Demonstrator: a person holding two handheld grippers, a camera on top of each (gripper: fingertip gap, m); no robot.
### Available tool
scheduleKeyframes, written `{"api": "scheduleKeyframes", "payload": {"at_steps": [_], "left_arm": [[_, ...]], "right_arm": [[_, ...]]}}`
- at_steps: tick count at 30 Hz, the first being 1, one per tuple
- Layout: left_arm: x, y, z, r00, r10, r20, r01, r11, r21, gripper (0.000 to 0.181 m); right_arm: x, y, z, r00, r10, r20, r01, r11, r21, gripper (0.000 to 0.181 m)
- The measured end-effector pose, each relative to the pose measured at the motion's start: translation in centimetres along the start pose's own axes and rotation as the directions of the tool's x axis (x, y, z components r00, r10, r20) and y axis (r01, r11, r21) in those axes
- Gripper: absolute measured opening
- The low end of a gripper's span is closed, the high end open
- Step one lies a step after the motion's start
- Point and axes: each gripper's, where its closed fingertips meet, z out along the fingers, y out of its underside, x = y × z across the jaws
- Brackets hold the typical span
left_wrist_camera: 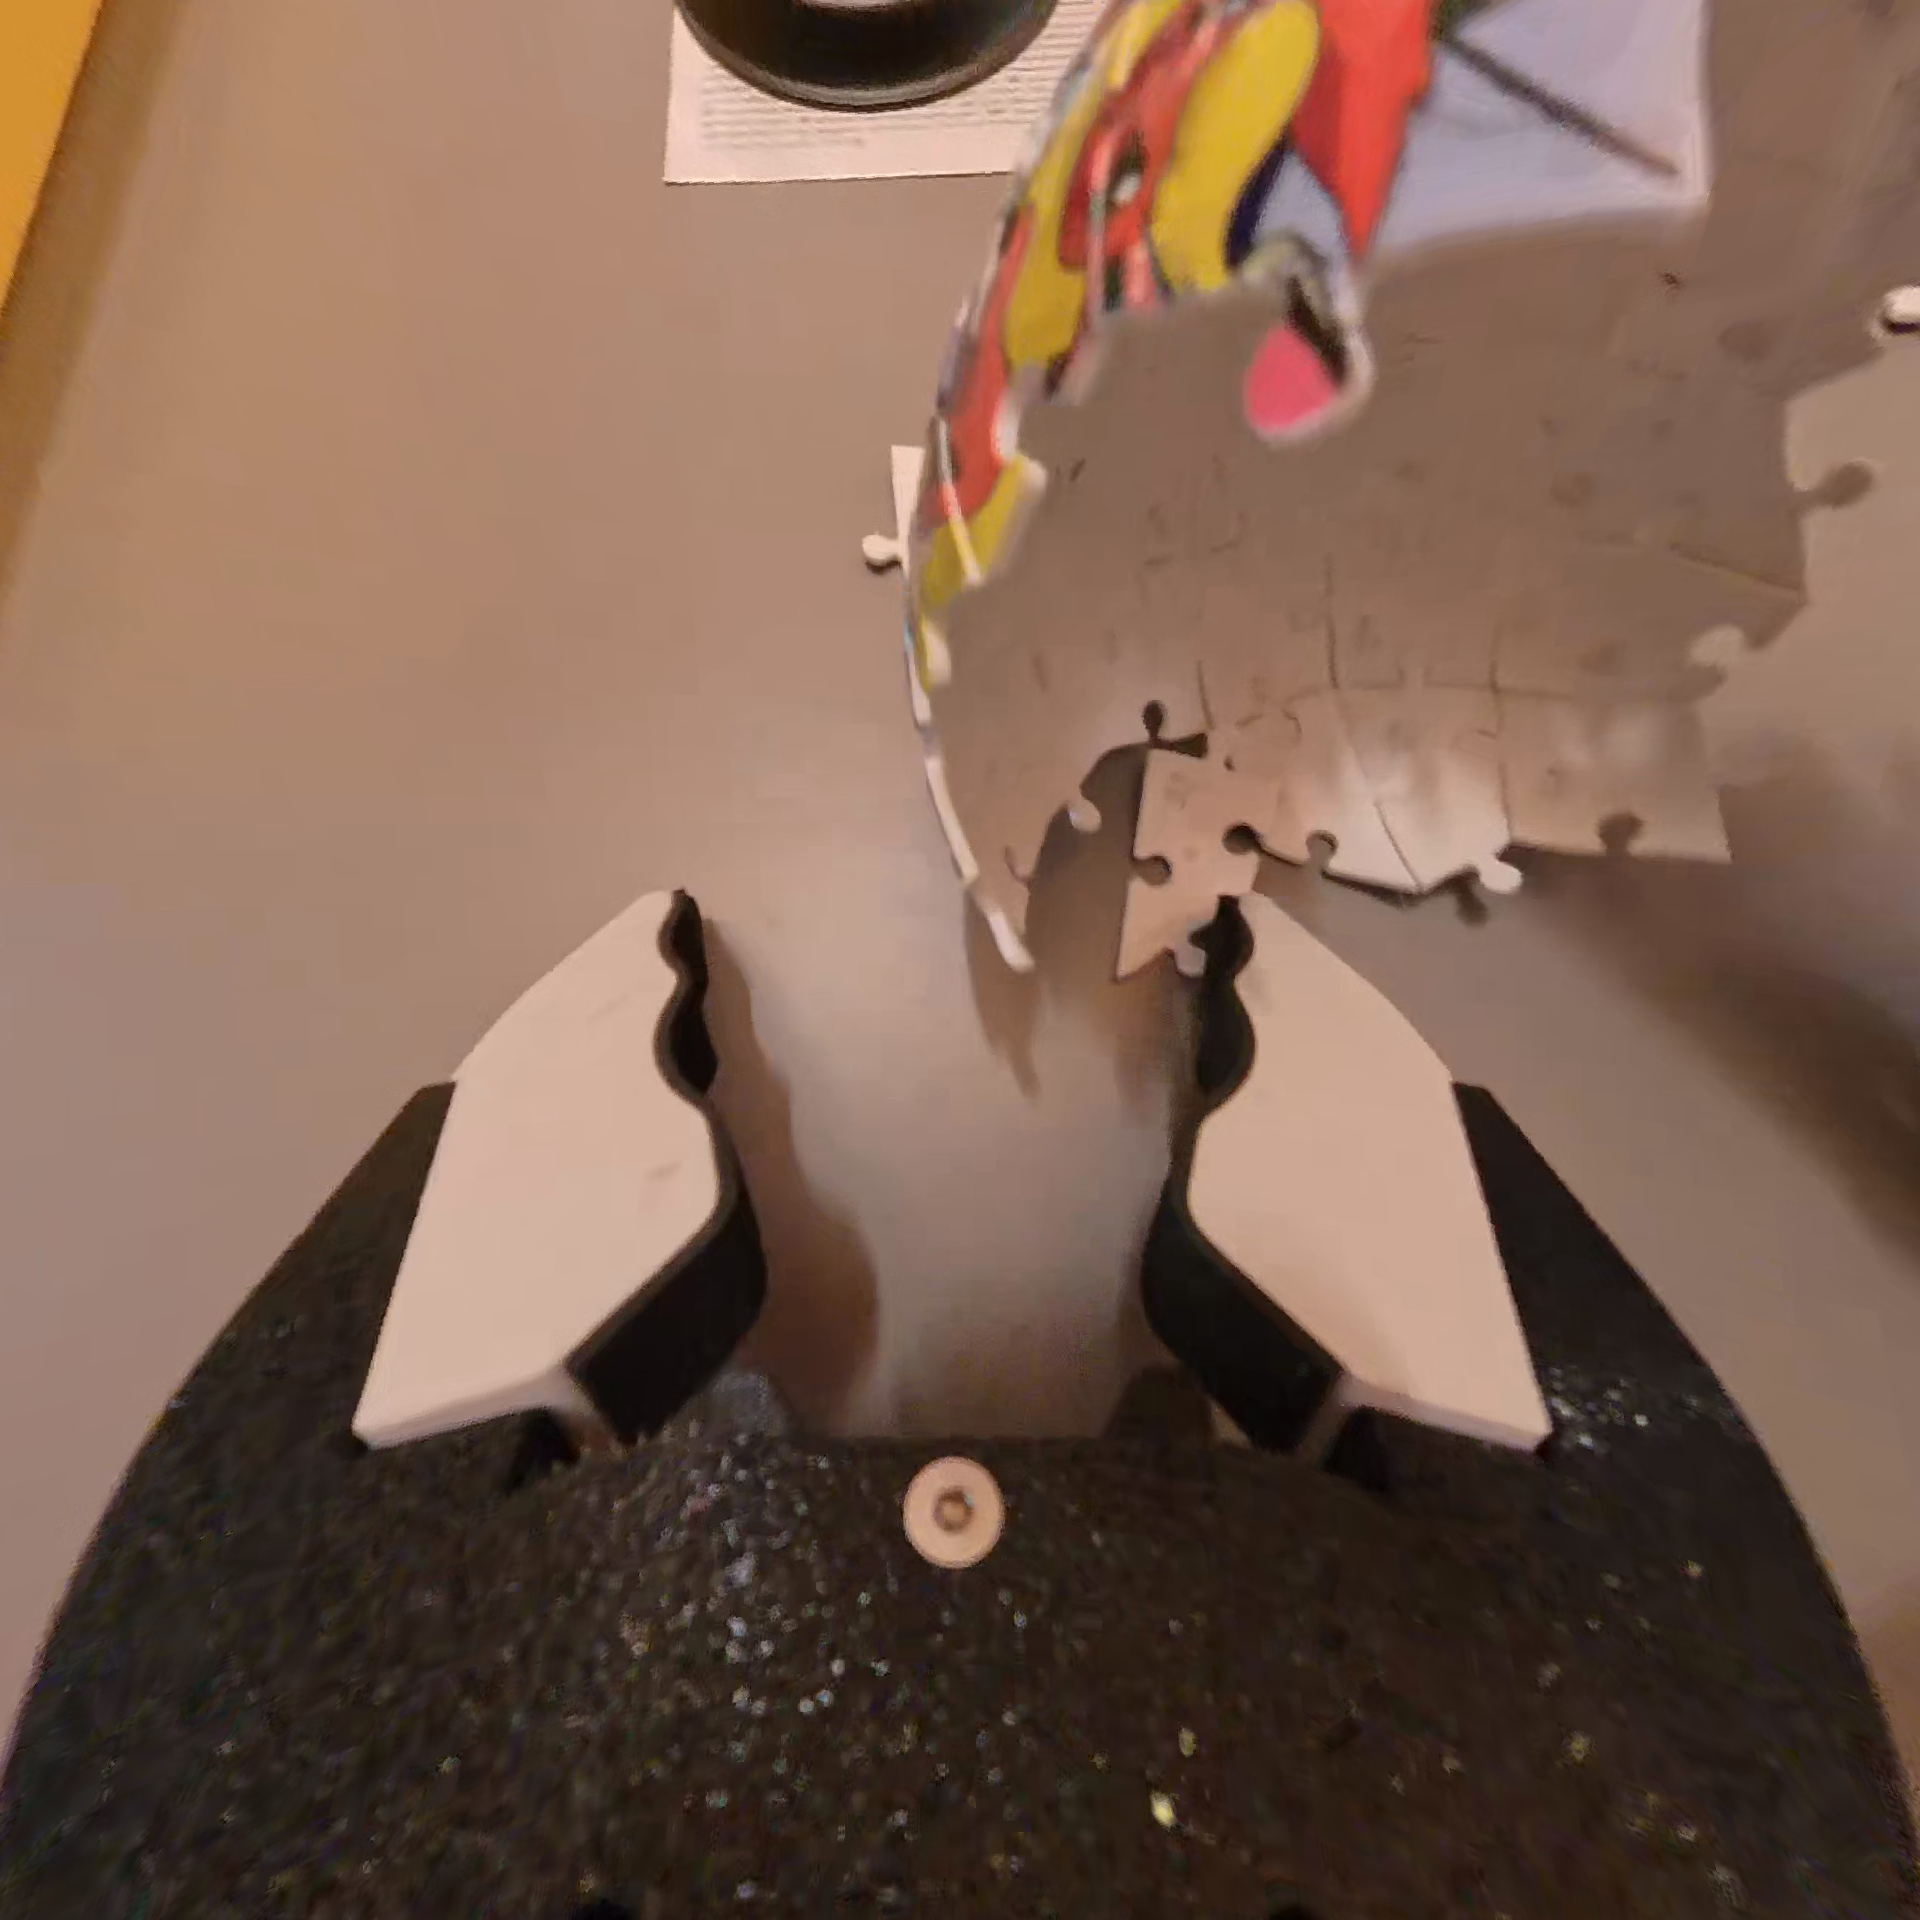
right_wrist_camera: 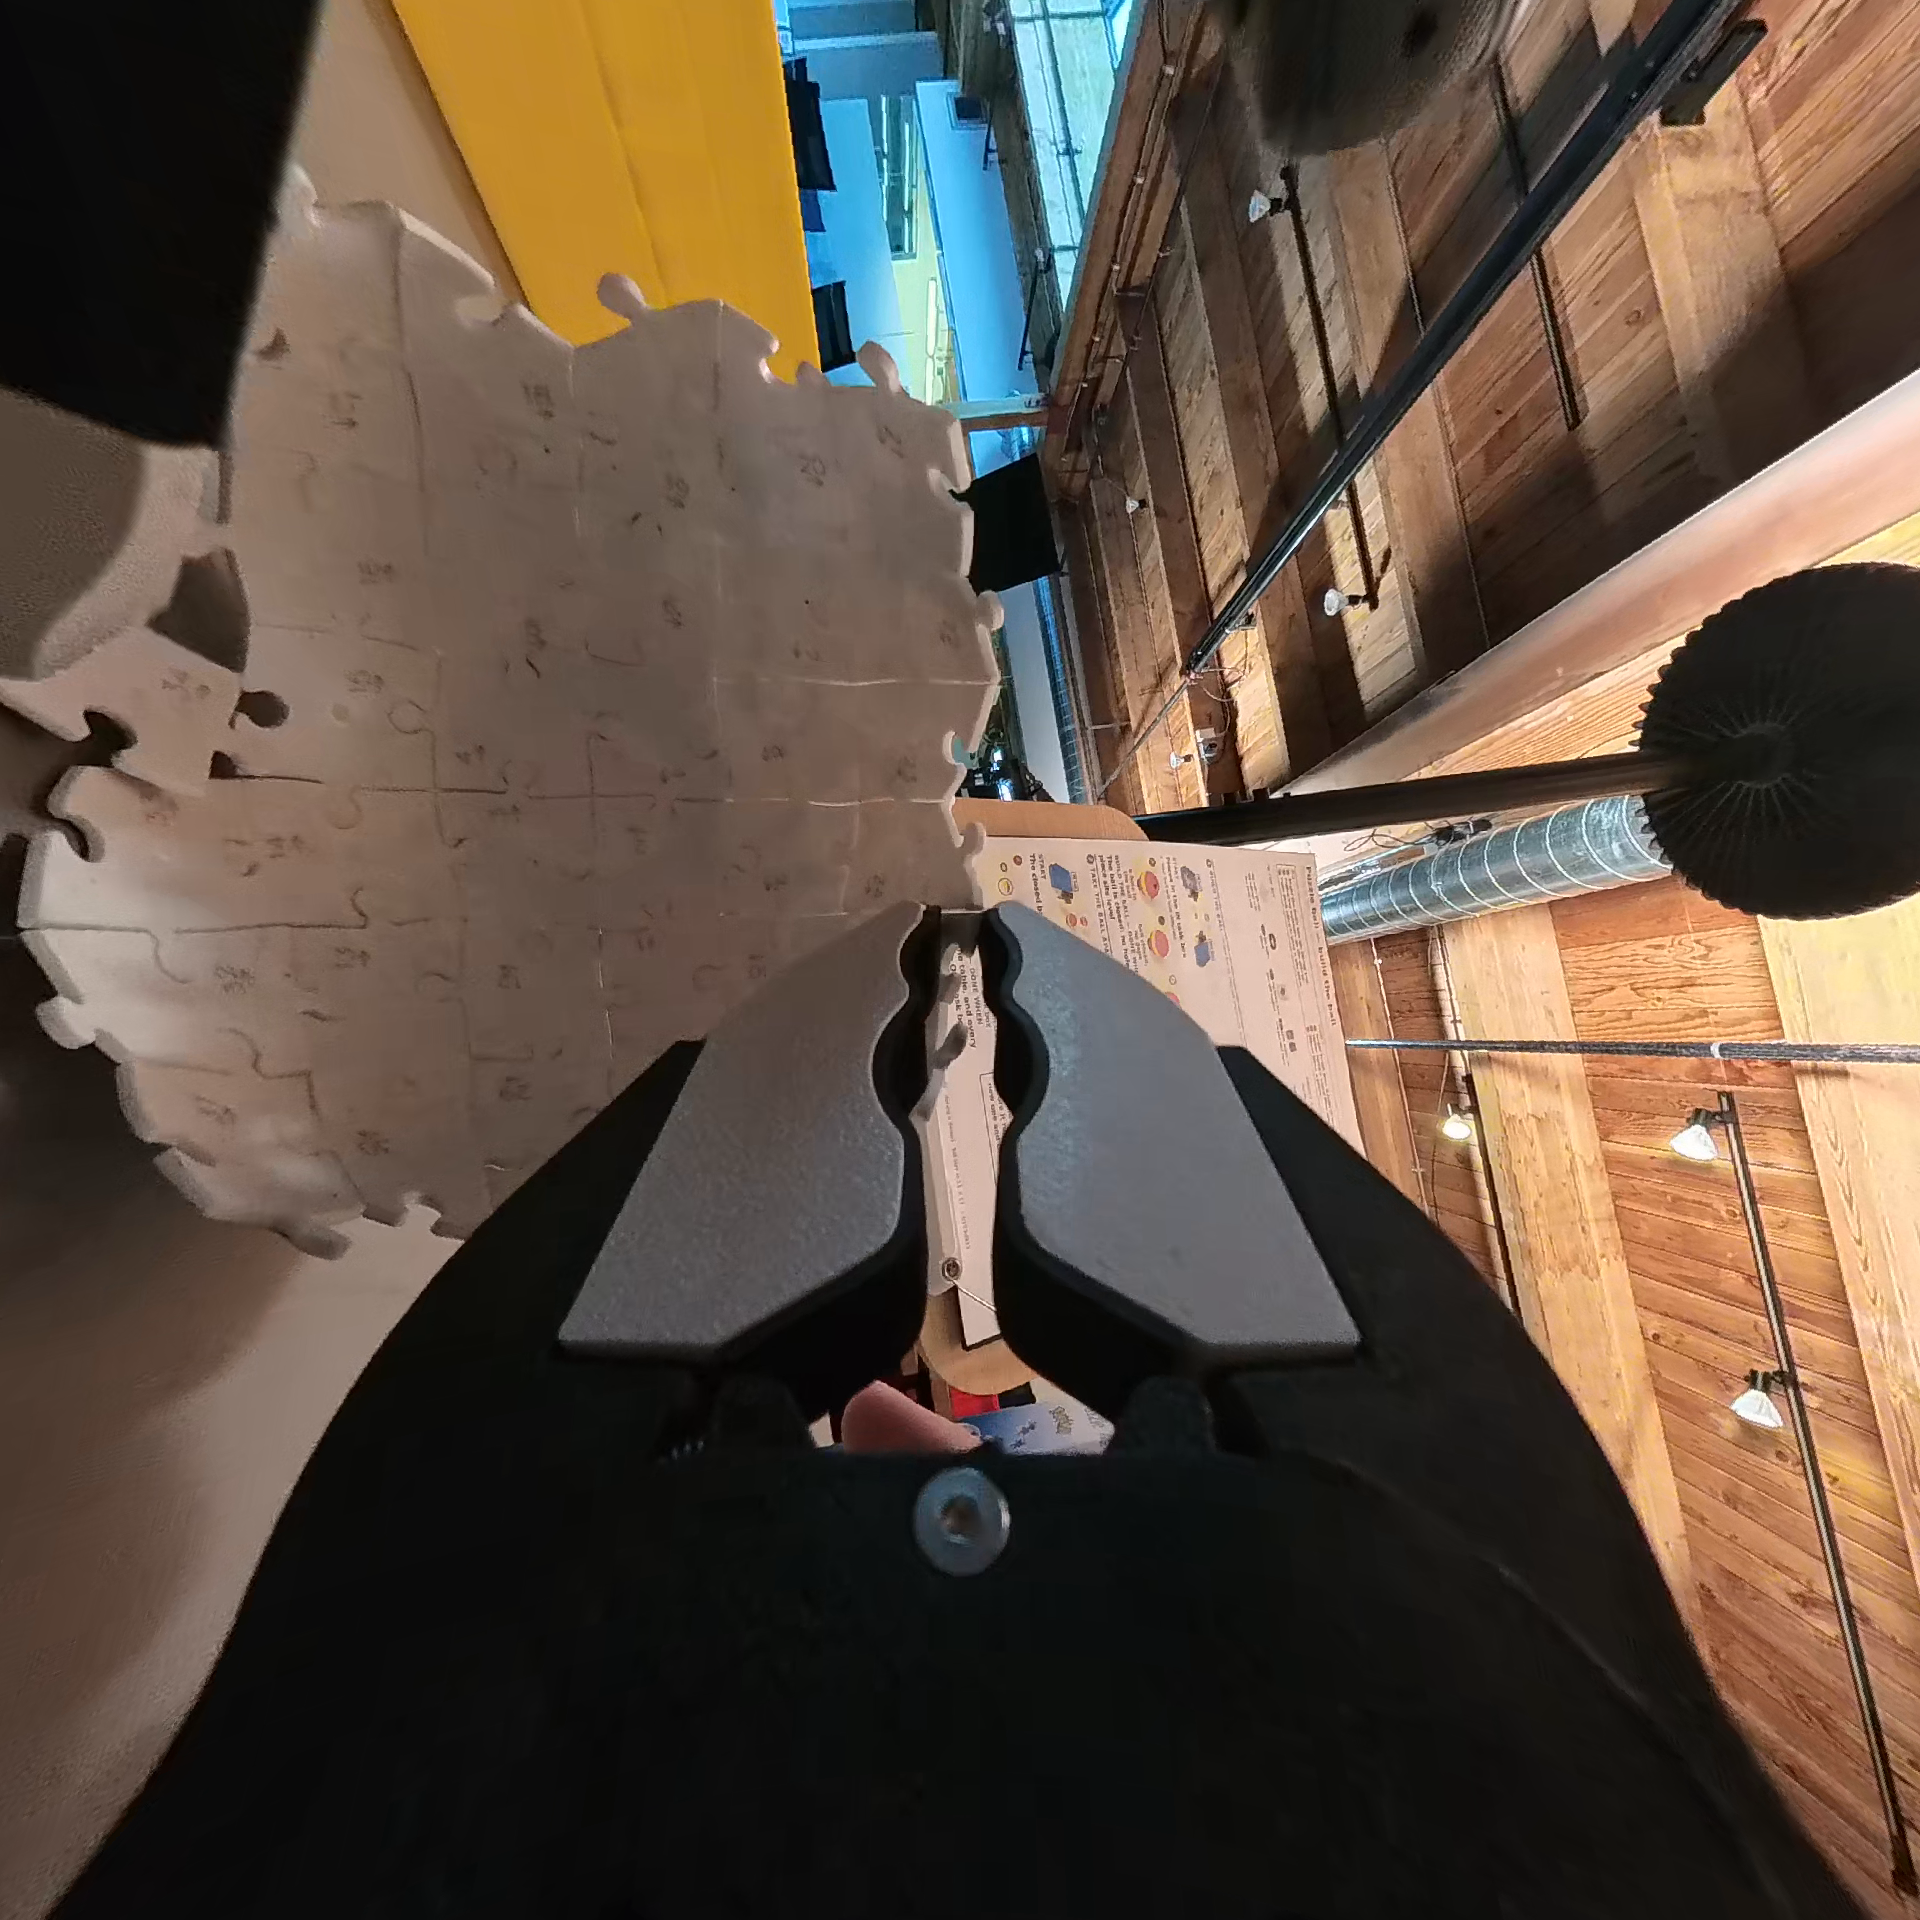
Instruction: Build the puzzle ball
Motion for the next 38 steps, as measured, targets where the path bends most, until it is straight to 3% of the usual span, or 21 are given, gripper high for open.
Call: {"api": "scheduleKeyframes", "payload": {"at_steps": [4,10,14,25,35,38], "left_arm": [[-0.7,-0.2,0.4,0.994,-0.072,0.082,0.073,0.997,-0.011,0.091],[-0.4,-0.6,0.2,0.981,-0.182,0.066,0.180,0.983,0.023,0.090],[-2.1,-0.8,0.2,0.969,-0.198,0.147,0.193,0.980,0.048,0.090],[-0.7,-0.5,0.3,0.985,-0.122,0.124,0.121,0.993,0.013,0.073],[1.1,1.0,-0.9,0.993,-0.110,0.047,0.112,0.992,-0.051,0.079],[0.1,-0.3,-1.8,0.988,-0.140,0.068,0.138,0.990,0.033,0.077]], "right_arm": [[0.0,0.0,-0.1,1.000,-0.010,-0.005,0.010,1.000,-0.009,0.007],[0.0,0.0,-0.1,1.000,-0.012,-0.007,0.012,1.000,-0.017,0.007],[0.0,0.0,-0.1,1.000,-0.014,-0.007,0.014,1.000,-0.021,0.007],[0.0,-0.1,-0.1,1.000,-0.021,-0.012,0.021,1.000,-0.022,0.007],[0.0,-0.1,-0.1,1.000,-0.020,-0.012,0.020,1.000,-0.023,0.007],[0.0,-0.1,-0.1,1.000,-0.020,-0.012,0.020,1.000,-0.024,0.007]]}}
